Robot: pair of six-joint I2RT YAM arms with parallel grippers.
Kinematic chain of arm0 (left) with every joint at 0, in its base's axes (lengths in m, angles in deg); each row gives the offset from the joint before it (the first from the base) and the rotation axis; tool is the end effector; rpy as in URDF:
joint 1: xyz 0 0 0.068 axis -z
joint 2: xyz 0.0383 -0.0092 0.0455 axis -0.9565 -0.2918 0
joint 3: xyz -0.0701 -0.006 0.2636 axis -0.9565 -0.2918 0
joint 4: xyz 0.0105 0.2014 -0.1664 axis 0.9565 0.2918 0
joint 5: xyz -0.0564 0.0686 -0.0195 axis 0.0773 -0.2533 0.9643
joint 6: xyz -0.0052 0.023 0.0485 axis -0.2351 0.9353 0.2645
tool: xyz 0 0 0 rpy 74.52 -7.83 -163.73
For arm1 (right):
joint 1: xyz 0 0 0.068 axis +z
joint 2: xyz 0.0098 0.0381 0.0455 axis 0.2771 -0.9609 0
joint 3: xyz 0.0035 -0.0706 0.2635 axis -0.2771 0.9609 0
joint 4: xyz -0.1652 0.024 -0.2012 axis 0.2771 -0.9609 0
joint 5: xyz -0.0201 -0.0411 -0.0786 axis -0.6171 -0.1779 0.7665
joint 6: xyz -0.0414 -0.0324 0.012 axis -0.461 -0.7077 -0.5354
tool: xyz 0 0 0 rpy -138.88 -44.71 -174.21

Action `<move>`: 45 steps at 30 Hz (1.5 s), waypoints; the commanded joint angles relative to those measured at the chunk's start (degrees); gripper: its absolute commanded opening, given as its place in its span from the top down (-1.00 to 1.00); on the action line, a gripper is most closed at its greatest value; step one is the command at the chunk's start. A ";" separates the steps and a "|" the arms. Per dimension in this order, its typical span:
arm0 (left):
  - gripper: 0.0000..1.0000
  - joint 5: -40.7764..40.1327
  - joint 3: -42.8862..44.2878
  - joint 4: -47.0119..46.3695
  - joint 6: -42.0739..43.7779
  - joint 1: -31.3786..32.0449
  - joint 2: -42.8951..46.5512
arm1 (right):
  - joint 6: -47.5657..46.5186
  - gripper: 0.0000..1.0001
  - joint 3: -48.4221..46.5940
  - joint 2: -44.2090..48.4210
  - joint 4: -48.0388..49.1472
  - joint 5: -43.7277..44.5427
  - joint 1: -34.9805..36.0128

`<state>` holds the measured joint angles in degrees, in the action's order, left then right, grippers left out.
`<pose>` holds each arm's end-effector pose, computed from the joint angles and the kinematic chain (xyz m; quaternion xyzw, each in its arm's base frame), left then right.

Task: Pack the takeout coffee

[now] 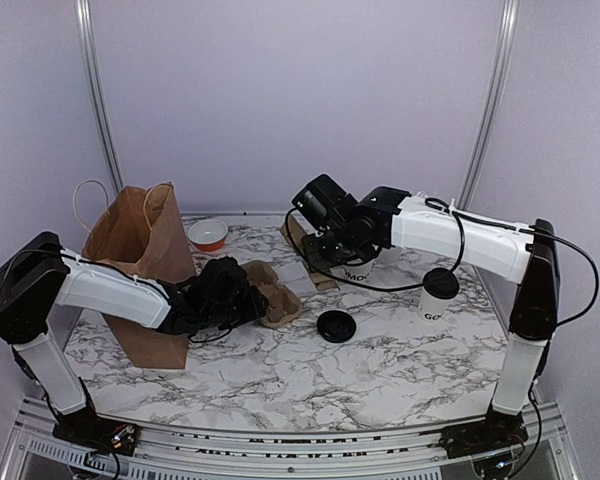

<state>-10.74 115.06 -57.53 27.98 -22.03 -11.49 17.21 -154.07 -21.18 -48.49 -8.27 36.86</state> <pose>0.2293 -0.2699 0.1684 -0.0828 0.8757 -0.3072 0.3633 0.2597 0.3188 0.3029 -0.1546 0.9216 0.0219 0.3553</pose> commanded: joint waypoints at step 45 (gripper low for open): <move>-0.25 12.08 38.60 8.48 11.59 -6.85 -25.30 | -1.01 1.00 12.91 18.88 -4.47 2.19 1.78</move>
<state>-1.08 158.29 -50.03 36.94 -30.62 -42.84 15.25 -141.40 -4.26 -49.99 -7.66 37.24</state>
